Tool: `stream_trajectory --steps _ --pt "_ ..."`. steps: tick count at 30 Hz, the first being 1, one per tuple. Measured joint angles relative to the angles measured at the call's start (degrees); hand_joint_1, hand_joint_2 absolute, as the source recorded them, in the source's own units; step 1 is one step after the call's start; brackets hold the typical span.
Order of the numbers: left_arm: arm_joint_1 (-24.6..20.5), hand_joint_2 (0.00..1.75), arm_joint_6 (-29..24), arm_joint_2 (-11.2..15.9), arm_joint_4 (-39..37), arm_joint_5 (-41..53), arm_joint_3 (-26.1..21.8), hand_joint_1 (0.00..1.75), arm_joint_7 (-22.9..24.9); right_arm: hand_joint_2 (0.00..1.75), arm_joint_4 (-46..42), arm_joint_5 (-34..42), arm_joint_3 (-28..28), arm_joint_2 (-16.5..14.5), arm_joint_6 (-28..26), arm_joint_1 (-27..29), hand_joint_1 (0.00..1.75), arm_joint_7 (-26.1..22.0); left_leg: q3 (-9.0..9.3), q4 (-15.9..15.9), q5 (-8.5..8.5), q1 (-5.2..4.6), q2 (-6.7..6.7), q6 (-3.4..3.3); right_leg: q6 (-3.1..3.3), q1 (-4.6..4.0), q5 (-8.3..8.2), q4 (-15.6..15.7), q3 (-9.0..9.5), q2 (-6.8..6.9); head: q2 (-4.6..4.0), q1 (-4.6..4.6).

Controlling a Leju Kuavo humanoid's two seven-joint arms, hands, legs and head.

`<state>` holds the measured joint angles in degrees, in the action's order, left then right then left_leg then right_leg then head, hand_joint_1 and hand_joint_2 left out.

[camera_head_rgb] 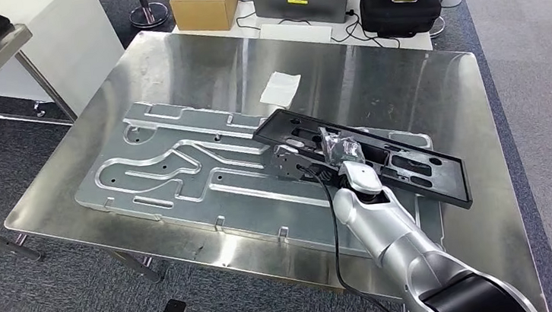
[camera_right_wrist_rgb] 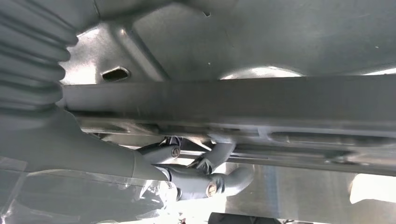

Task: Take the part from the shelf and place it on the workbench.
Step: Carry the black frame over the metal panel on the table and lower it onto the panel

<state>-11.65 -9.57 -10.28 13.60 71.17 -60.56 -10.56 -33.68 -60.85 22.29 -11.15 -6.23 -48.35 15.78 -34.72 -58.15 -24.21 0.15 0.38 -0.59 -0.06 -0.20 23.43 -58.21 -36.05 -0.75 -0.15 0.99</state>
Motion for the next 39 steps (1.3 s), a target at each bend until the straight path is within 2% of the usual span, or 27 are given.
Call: stream_trajectory --steps 39 --pt "0.36 1.75 1.2 0.05 0.0 -1.05 1.08 0.0 -0.13 0.0 0.28 0.0 -0.45 1.47 0.41 0.61 0.0 0.02 0.01 0.0 0.0 -0.01 0.02 -0.02 -0.01 0.0 0.0 0.01 0.02 0.01 0.0 0.01"
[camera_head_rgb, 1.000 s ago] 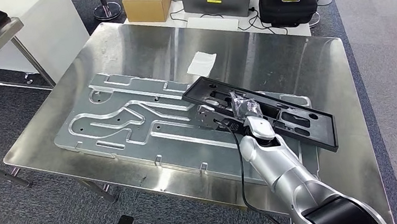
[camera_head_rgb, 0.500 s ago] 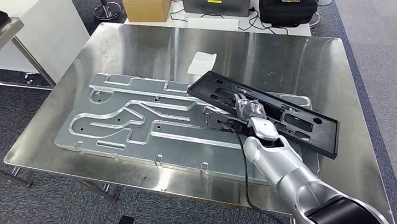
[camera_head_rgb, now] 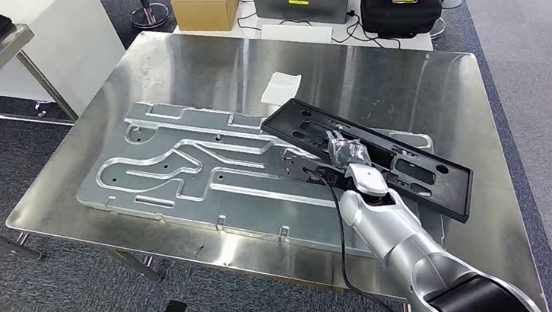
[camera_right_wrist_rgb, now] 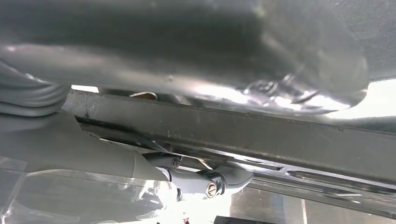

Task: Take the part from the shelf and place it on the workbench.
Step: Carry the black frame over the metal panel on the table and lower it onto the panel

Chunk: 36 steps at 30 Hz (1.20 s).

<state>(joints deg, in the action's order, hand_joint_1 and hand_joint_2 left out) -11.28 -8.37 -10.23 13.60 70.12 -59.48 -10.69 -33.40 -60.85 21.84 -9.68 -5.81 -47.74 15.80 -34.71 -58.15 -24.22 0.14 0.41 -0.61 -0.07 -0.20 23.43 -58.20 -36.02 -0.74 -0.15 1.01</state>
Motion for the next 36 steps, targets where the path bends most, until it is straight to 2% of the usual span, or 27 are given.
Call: stream_trajectory --steps 2,6,16,20,22,25,27,31,34,36 --pt "0.0 1.75 0.0 0.0 0.0 0.0 0.03 0.0 0.0 0.0 0.0 0.0 -0.01 0.01 0.01 0.01 0.0 0.0 0.0 0.0 0.0 0.0 0.0 0.0 0.0 0.0 0.0 0.0 0.0 0.0 0.0 0.0" --pt "0.01 0.0 0.26 0.0 0.0 -0.58 0.11 0.0 -0.31 0.0 0.0 0.06 -0.03 0.02 0.03 0.05 0.0 -0.14 0.0 0.0 0.0 0.0 0.0 0.0 0.0 0.0 0.0 0.0 0.0 0.0 0.0 0.0" --pt "0.59 0.0 1.0 0.25 0.0 -6.72 -0.67 0.0 -4.35 0.0 -2.08 3.29 -2.37 0.89 -0.39 0.44 0.0 -2.71 -0.01 -0.01 0.01 0.0 0.01 -0.01 0.0 0.0 0.0 0.0 0.0 0.01 0.0 -0.01" --pt "1.15 0.0 1.5 0.49 0.0 -6.84 -0.74 0.0 -4.61 0.0 -6.8 5.68 -2.84 1.53 -3.02 0.45 0.0 -8.45 -0.13 -0.02 0.05 -0.01 -0.02 0.01 0.0 0.02 -0.08 -0.03 -0.12 -0.05 0.0 -0.01" --pt "1.32 0.0 2.1 0.59 0.0 -6.45 -0.69 0.0 -4.87 0.0 -11.1 6.9 -2.68 1.63 -0.58 -1.48 0.0 -8.95 -0.24 -0.02 0.07 -0.01 -0.05 0.03 0.0 0.06 -0.13 -0.05 -0.26 -0.12 0.0 -0.01" --pt "1.25 0.0 2.72 0.63 0.0 -5.99 -0.37 0.0 -5.13 0.0 -17.14 8.71 -1.81 1.16 7.02 -7.62 0.0 -4.46 -0.4 -0.03 0.11 -0.02 -0.05 0.08 0.01 0.08 -0.14 -0.08 -0.47 -0.12 0.0 0.01" --pt "1.18 0.0 2.68 0.63 0.0 -5.96 -0.06 0.0 -4.9 0.0 -19.59 10.13 -0.95 0.89 8.17 -11.02 0.0 -3.04 -0.41 -0.03 0.12 -0.01 0.0 0.1 0.03 0.01 -0.12 -0.07 -0.45 -0.05 0.0 -0.01" --pt "1.15 1.75 2.09 0.64 0.0 -5.99 0.58 0.0 -3.98 0.0 -22.73 12.31 1.2 0.83 7.03 -13.07 0.0 -2.75 -0.42 -0.01 0.12 0.01 0.06 0.11 0.04 -0.03 -0.11 -0.08 -0.43 0.01 0.0 0.0" --pt "1.1 1.75 1.86 0.67 0.0 -5.98 1.04 0.0 -3.56 0.0 -23.88 12.76 2.3 0.83 6.8 -13.35 0.0 -2.61 -0.42 -0.01 0.11 0.01 0.04 0.12 0.04 -0.02 -0.1 -0.08 -0.45 -0.02 0.0 0.0" --pt "1.07 0.87 1.86 0.68 0.0 -6.01 1.3 0.0 -3.46 0.0 -24.27 13.09 2.75 0.83 6.78 -13.39 0.0 -2.42 -0.42 0.0 0.11 0.01 0.04 0.12 0.04 -0.02 -0.1 -0.08 -0.45 0.0 0.0 -0.01"
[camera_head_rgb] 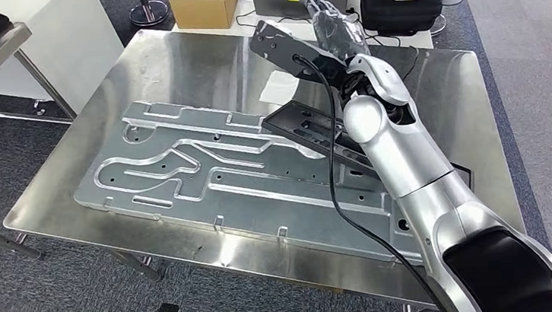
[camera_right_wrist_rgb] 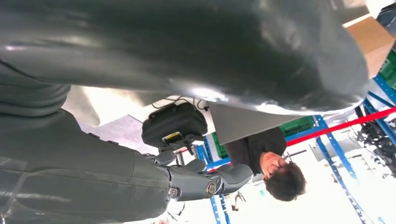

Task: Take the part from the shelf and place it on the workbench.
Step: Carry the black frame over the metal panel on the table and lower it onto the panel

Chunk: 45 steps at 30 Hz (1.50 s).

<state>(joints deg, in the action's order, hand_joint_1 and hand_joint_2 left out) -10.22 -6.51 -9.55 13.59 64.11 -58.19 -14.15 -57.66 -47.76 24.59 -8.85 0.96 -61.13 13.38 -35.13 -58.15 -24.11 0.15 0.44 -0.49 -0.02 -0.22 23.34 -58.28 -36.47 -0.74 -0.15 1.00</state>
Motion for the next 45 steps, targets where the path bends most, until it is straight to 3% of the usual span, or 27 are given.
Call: stream_trajectory --steps 2,12,19,21,22,24,25,26,30,32,33,36,37,38,40,41,42,43,45 --pt "0.0 0.0 0.02 0.01 0.0 -0.16 0.16 0.0 0.02 0.0 -0.15 0.66 0.33 0.02 -0.07 0.02 0.0 0.2 0.0 0.0 0.0 0.0 0.0 0.0 0.0 0.0 0.0 0.0 0.0 0.01 0.0 0.01" --pt "0.16 0.0 0.12 0.1 0.0 -2.39 0.34 0.0 -0.22 0.0 -0.57 3.7 0.59 1.7 -2.38 3.79 0.0 -0.74 -0.05 -0.15 -0.07 -0.11 0.01 -0.11 -0.08 0.12 -0.02 0.06 0.03 0.01 0.0 0.01" --pt "0.75 0.0 0.15 0.43 0.0 -3.16 0.32 0.0 0.13 0.0 -3.06 5.22 0.59 2.73 -4.15 8.53 0.0 -2.84 0.05 -0.03 0.24 -0.27 -0.02 -0.83 -0.8 0.37 -0.18 0.17 0.11 0.0 0.0 0.03" --pt "0.83 0.0 0.14 0.45 0.0 -3.37 0.31 0.0 0.25 0.0 -4.64 6.13 0.6 3.41 -4.31 9.89 0.0 -3.52 0.28 0.8 0.97 0.06 -0.21 -1.37 -1.24 0.38 1.53 -1.29 -0.34 0.08 0.0 -0.06" --pt "0.87 0.0 0.13 0.46 0.0 -3.4 0.31 0.0 0.36 0.0 -5.42 6.66 0.6 3.86 -4.33 10.52 0.0 -3.82 0.28 1.14 1.28 0.24 -0.31 -1.58 -1.45 0.44 3.39 -3.52 -1.13 0.13 0.0 -0.15" --pt "1.03 0.0 0.11 0.48 0.0 -3.48 0.31 0.0 0.55 0.0 -6.94 7.73 0.6 4.84 -4.32 12.04 0.0 -4.3 -0.04 1.21 1.54 0.22 -0.38 -1.76 -1.84 0.74 7.84 -10.85 -3.72 0.17 0.0 -0.32" --pt "1.16 0.0 0.11 0.49 0.0 -3.54 0.3 0.0 0.61 0.0 -7.6 8.21 0.6 5.32 -4.29 12.93 0.0 -4.49 -0.23 1.16 1.64 0.24 -0.38 -1.72 -2.03 0.92 9.32 -14.17 -4.82 0.19 0.0 -0.33" --pt "1.31 0.0 0.12 0.5 0.0 -3.64 0.29 0.0 0.62 0.0 -8.26 8.63 0.6 5.8 -4.26 13.93 0.0 -4.68 -0.45 1.08 1.76 0.29 -0.39 -1.62 -2.23 1.12 9.75 -15.81 -5.1 0.23 0.0 -0.34" --pt "1.65 0.0 0.15 0.5 0.0 -3.94 0.29 0.0 0.6 0.0 -10.01 9.45 0.59 6.73 -4.24 15.97 0.0 -5.14 -1.23 0.62 2.07 0.55 -0.38 -1.18 -2.69 1.71 6.51 -10.37 -1.08 0.49 0.0 -0.43" --pt "1.65 0.0 0.15 0.5 0.0 -3.94 0.29 0.0 0.6 0.0 -10.06 9.47 0.59 6.74 -4.24 15.99 0.0 -5.14 -1.25 0.59 2.07 0.56 -0.38 -1.16 -2.71 1.73 6.33 -9.9 -0.79 0.5 0.0 -0.43" --pt "1.65 0.0 0.15 0.5 0.0 -3.96 0.29 0.0 0.6 0.0 -10.33 9.52 0.59 6.81 -4.24 16.04 0.0 -5.16 -1.45 0.37 2.09 0.59 -0.39 -1.03 -2.74 1.82 6.0 -7.46 0.57 0.56 0.0 -0.44" --pt "1.89 0.0 0.15 0.56 0.0 -4.31 0.27 0.0 0.57 0.0 -12.74 9.9 0.53 8.36 -4.82 18.7 0.0 -6.13 -2.53 -0.3 2.63 0.68 -0.2 0.98 -0.98 1.54 3.97 -0.61 3.73 0.49 0.0 -0.31" --pt "2.01 0.0 0.15 0.6 0.0 -4.43 0.26 0.0 0.57 0.0 -13.45 10.03 0.5 8.99 -5.04 19.82 0.0 -6.55 -3.06 -1.13 1.75 0.72 -0.15 1.61 -0.06 1.4 3.35 -0.59 3.26 0.46 0.0 -0.15" --pt "2.09 0.0 0.15 0.63 0.0 -4.48 0.26 0.0 0.56 0.0 -13.77 10.14 0.48 9.36 -5.08 20.38 0.0 -6.77 -3.82 -3.06 -0.25 0.82 -0.18 1.83 0.45 1.5 2.86 -0.45 2.83 0.55 0.0 -0.03" --pt "2.12 0.0 0.15 0.64 0.0 -4.57 0.25 0.0 0.52 0.0 -14.33 10.55 0.43 9.98 -5.11 21.21 0.0 -7.11 -5.92 -10.02 -5.77 0.94 -0.23 2.13 1.05 1.34 1.94 -0.44 1.72 0.61 0.0 0.32" --pt "2.11 0.0 0.15 0.64 0.0 -4.7 0.25 0.0 0.45 0.0 -14.67 10.94 0.32 10.33 -5.11 21.62 0.0 -7.33 -6.73 -13.66 -7.74 0.97 -0.23 2.25 1.12 1.21 1.5 -0.47 1.15 0.62 0.0 0.4" --pt "2.1 0.0 0.15 0.63 0.0 -4.93 0.23 0.0 0.35 0.0 -15.13 11.52 0.09 10.76 -5.07 22.07 0.0 -7.66 -6.89 -16.09 -8.54 0.97 -0.24 2.3 1.12 1.09 1.05 -0.52 0.57 0.63 0.0 0.44" --pt "2.11 0.0 0.11 0.64 0.0 -5.23 0.18 0.0 0.22 0.0 -15.82 12.27 -0.3 11.42 -4.86 22.52 0.0 -8.08 -6.05 -16.52 -8.14 0.96 -0.24 2.25 1.04 0.98 0.61 -0.59 -0.02 0.65 0.0 0.47" --pt "2.13 0.0 0.03 0.69 0.0 -5.86 -0.01 0.0 0.04 0.0 -17.99 13.88 -1.47 13.32 -3.86 23.34 0.0 -8.92 -1.41 -11.43 -5.59 0.94 -0.22 1.84 0.71 0.87 -0.18 -0.78 -1.06 0.7 0.0 0.5"
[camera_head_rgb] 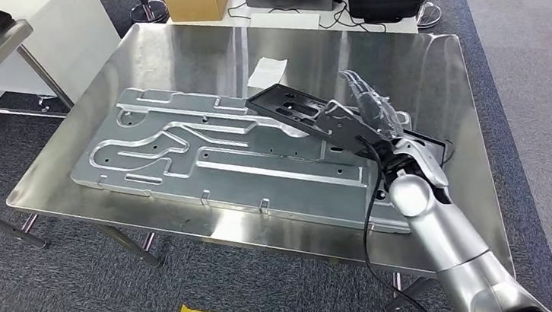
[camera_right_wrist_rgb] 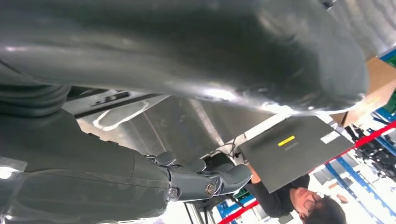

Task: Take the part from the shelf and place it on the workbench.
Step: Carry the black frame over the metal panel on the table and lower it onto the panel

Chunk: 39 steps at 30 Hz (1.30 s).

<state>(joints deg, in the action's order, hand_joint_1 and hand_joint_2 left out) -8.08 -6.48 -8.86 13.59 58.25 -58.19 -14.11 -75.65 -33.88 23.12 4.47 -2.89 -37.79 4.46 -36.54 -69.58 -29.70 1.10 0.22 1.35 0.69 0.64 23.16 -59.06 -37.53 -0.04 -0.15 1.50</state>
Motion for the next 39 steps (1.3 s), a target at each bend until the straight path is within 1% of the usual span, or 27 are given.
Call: stream_trajectory --steps 2,3,6,7,8,11,12,13,14,15,17,18,19,21,22,24,26,27,28,29,31,33,34,36,37,38,39 --pt "0.08 0.0 -0.12 0.1 0.0 -0.48 -0.24 0.0 -0.11 0.0 -2.95 1.34 -1.51 2.38 1.43 0.73 0.0 -0.6 5.58 7.91 0.74 -0.27 0.09 -0.64 -0.56 -0.08 -0.72 -0.12 -0.61 0.11 0.0 -0.06" --pt "0.19 0.0 -0.17 0.14 0.0 -0.63 -0.38 0.0 -0.18 0.0 -4.32 1.81 -2.2 3.49 1.99 1.1 0.0 -0.8 7.05 10.38 0.58 -0.47 0.14 -0.92 -0.91 -0.08 -1.1 -0.07 -0.68 0.18 0.0 -0.1" --pt "0.58 0.0 -0.24 0.14 0.0 -0.81 -0.81 0.0 -0.32 0.0 -7.09 2.41 -3.56 5.9 2.79 2.24 0.0 -1.05 7.0 12.05 1.35 -0.72 0.0 -1.92 -2.07 0.07 -2.19 0.44 -0.8 0.1 0.0 -0.15" --pt "0.63 0.0 -0.24 0.13 0.0 -0.86 -0.92 0.0 -0.33 0.0 -7.69 2.49 -3.84 6.5 2.89 2.57 0.0 -1.05 6.67 12.37 2.07 -0.62 -0.15 -2.43 -2.36 0.09 -1.43 0.04 -1.2 0.04 0.0 -0.22" --pt "0.64 0.0 -0.25 0.13 0.0 -0.93 -1.01 0.0 -0.35 0.0 -8.19 2.55 -4.03 7.0 2.93 2.84 0.0 -1.06 6.17 12.74 2.9 -0.48 -0.33 -2.9 -2.61 0.09 0.38 -1.37 -1.86 -0.01 0.0 -0.38" --pt "0.66 0.0 -0.25 0.19 0.0 -1.11 -1.12 0.0 -0.39 0.0 -9.13 2.69 -4.29 7.91 2.95 3.54 0.0 -1.07 3.82 12.96 5.0 -0.5 -0.59 -3.53 -3.09 0.22 8.32 -11.22 -4.52 0.0 0.0 -0.77" --pt "0.7 0.0 -0.25 0.19 0.0 -1.13 -1.14 0.0 -0.39 0.0 -9.28 2.71 -4.34 8.14 2.95 3.83 0.0 -1.07 2.96 12.88 5.61 -0.54 -0.61 -3.52 -3.21 0.24 9.24 -14.11 -4.81 0.0 0.0 -0.79" --pt "0.74 0.0 -0.23 0.19 0.0 -1.14 -1.15 0.0 -0.39 0.0 -9.39 2.73 -4.37 8.35 2.95 4.09 0.0 -1.07 2.1 12.77 6.18 -0.56 -0.61 -3.45 -3.28 0.25 8.9 -15.48 -4.33 0.0 0.0 -0.83" --pt "0.78 0.0 -0.22 0.18 0.0 -1.14 -1.17 0.0 -0.39 0.0 -9.51 2.74 -4.39 8.5 2.96 4.26 0.0 -1.07 1.24 12.6 6.72 -0.56 -0.61 -3.33 -3.28 0.26 7.57 -14.77 -2.87 0.01 0.0 -0.87" --pt "0.79 0.0 -0.22 0.17 0.0 -1.14 -1.18 0.0 -0.39 0.0 -9.7 2.74 -4.4 8.59 2.95 4.35 0.0 -1.07 0.44 12.35 7.19 -0.55 -0.6 -3.16 -3.22 0.27 6.05 -12.12 -0.43 0.01 0.0 -0.91" --pt "0.77 0.0 -0.21 0.14 0.0 -1.14 -1.2 0.0 -0.4 0.0 -10.27 2.74 -4.52 8.68 2.94 4.34 0.0 -1.08 -0.86 11.72 7.95 -0.61 -0.57 -2.65 -2.81 0.13 5.65 -3.98 5.49 -0.02 0.0 -0.93" --pt "0.75 0.0 -0.22 0.14 0.0 -1.14 -1.21 0.0 -0.42 0.0 -10.53 2.74 -4.62 8.72 2.93 4.34 0.0 -1.1 -1.2 11.48 8.32 -0.69 -0.55 -2.34 -2.49 -0.01 6.14 -0.94 7.44 -0.06 0.0 -0.91" --pt "0.73 0.0 -0.22 0.14 0.0 -1.14 -1.23 0.0 -0.44 0.0 -10.71 2.74 -4.7 8.78 2.93 4.32 0.0 -1.13 -1.41 11.4 8.73 -0.75 -0.54 -2.0 -2.15 -0.19 6.78 0.8 8.41 -0.09 0.0 -0.93" --pt "0.77 0.0 -0.23 0.16 0.0 -1.14 -1.28 0.0 -0.47 0.0 -10.82 2.75 -4.77 8.87 2.96 4.37 0.0 -1.16 -1.63 11.45 9.48 -0.81 -0.47 -1.33 -1.34 -0.22 6.22 1.27 8.14 -0.03 0.0 -0.99" --pt "0.81 0.0 -0.24 0.17 0.0 -1.14 -1.32 0.0 -0.46 0.0 -10.83 2.76 -4.78 8.89 2.99 4.37 0.0 -1.16 -2.03 11.05 8.92 -0.74 -0.41 -1.03 -0.88 -0.11 5.71 1.33 7.72 0.08 0.0 -1.0" --pt "0.86 0.0 -0.24 0.21 0.0 -1.14 -1.39 0.0 -0.46 0.0 -10.94 2.76 -4.79 8.89 3.02 4.42 0.0 -1.17 -3.61 7.22 4.68 -0.56 -0.3 -0.48 0.01 0.12 4.36 1.52 6.44 0.31 0.0 -0.73" --pt "0.87 0.0 -0.23 0.18 0.0 -1.14 -1.4 0.0 -0.46 0.0 -11.05 2.76 -4.79 8.89 3.03 4.44 0.0 -1.17 -5.63 -0.29 -0.95 -0.44 -0.29 -0.07 0.34 0.04 3.04 1.45 4.77 0.36 0.0 -0.46" --pt "0.87 0.0 -0.23 0.16 0.0 -1.14 -1.4 0.0 -0.46 0.0 -11.07 2.75 -4.79 8.89 3.03 4.46 0.0 -1.16 -6.16 -3.68 -2.27 -0.42 -0.3 0.05 0.34 0.0 2.4 1.38 3.92 0.36 0.0 -0.42" --pt "0.87 0.0 -0.24 0.14 0.0 -1.15 -1.41 0.0 -0.45 0.0 -11.07 2.74 -4.79 8.9 3.03 4.51 0.0 -1.16 -5.9 -5.62 -2.26 -0.41 -0.3 0.09 0.3 -0.03 1.77 1.27 3.04 0.35 0.0 -0.42" --pt "0.86 0.0 -0.25 0.14 0.0 -1.21 -1.43 0.0 -0.43 0.0 -11.11 2.69 -4.79 8.96 3.02 4.59 0.0 -1.16 -4.64 -5.54 -1.19 -0.41 -0.3 0.01 0.21 -0.06 1.17 1.14 2.16 0.32 0.0 -0.4" --pt "0.78 0.0 -0.2 0.19 0.0 -1.64 -1.53 0.0 -0.39 0.0 -11.61 2.74 -4.99 9.39 2.99 5.04 0.0 -1.33 0.83 0.5 1.25 -0.46 -0.26 -0.54 -0.11 -0.11 0.13 0.81 0.7 0.27 0.0 -0.32" --pt "0.76 0.0 0.04 0.31 0.01 -2.3 -1.79 0.0 -0.66 0.0 -12.88 3.17 -5.68 10.46 2.94 5.95 0.0 -1.78 6.69 8.79 0.81 -0.72 -0.18 -1.21 -0.68 -0.24 -0.75 0.6 -0.11 0.39 0.0 -0.25" --pt "0.87 0.0 0.23 0.37 0.01 -2.44 -1.96 0.0 -0.93 0.0 -13.64 3.48 -6.17 11.13 2.9 6.58 0.0 -2.0 8.18 11.21 0.24 -0.9 -0.12 -1.47 -1.03 -0.26 -1.21 0.66 -0.25 0.52 0.0 -0.21" --pt "1.69 0.0 0.85 0.42 0.0 -1.98 -2.17 0.0 -1.91 0.0 -15.67 4.33 -7.75 12.89 2.61 9.08 0.0 -2.49 8.43 12.61 0.52 -1.01 -0.03 -2.1 -1.83 -0.28 -2.14 1.08 -0.29 0.78 0.0 -0.18" --pt "2.42 0.0 1.27 0.42 0.01 -1.53 -2.2 0.0 -2.63 0.0 -17.2 5.03 -9.09 14.0 2.47 11.3 0.0 -3.04 8.16 12.92 1.12 -0.91 -0.04 -2.56 -2.21 -0.2 -1.79 0.97 -0.38 0.75 0.0 -0.16" --pt "3.32 0.0 1.7 0.45 0.03 -1.08 -2.21 0.0 -3.36 0.0 -19.0 5.72 -10.89 15.13 2.49 14.03 0.0 -3.79 7.76 13.17 1.79 -0.78 -0.05 -3.17 -2.58 -0.15 -0.35 0.13 -0.68 0.62 0.0 -0.32" --pt "4.32 0.0 2.04 0.51 0.09 -0.75 -2.28 0.0 -3.97 0.0 -20.78 6.26 -12.87 16.09 2.72 16.9 0.0 -4.71 7.19 13.43 2.51 -0.65 -0.08 -3.65 -2.92 -0.08 2.15 -1.81 -1.28 0.43 0.0 -0.56"
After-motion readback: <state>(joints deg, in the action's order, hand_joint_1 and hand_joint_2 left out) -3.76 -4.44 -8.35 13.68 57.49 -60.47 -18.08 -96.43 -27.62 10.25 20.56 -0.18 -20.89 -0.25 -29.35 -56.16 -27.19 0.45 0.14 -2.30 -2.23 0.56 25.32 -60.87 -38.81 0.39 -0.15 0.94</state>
